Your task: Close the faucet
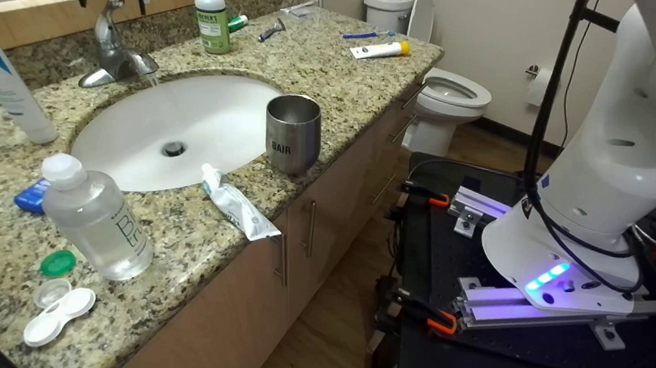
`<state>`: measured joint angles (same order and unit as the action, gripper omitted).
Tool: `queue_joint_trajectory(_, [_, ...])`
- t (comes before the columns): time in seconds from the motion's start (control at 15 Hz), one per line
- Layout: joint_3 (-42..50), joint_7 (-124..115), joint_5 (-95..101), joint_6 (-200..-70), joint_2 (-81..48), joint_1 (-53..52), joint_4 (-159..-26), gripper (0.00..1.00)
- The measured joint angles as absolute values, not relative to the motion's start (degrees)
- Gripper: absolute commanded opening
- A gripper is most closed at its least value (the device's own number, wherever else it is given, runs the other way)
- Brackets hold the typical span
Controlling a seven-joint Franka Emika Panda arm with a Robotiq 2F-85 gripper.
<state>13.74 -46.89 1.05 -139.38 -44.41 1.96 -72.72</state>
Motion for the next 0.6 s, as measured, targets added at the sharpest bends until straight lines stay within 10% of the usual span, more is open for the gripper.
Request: queue_joint_trajectory(0.6, [16.3, -52.3, 2.0, -139.7, -42.1, 0.1, -75.7, 1.0])
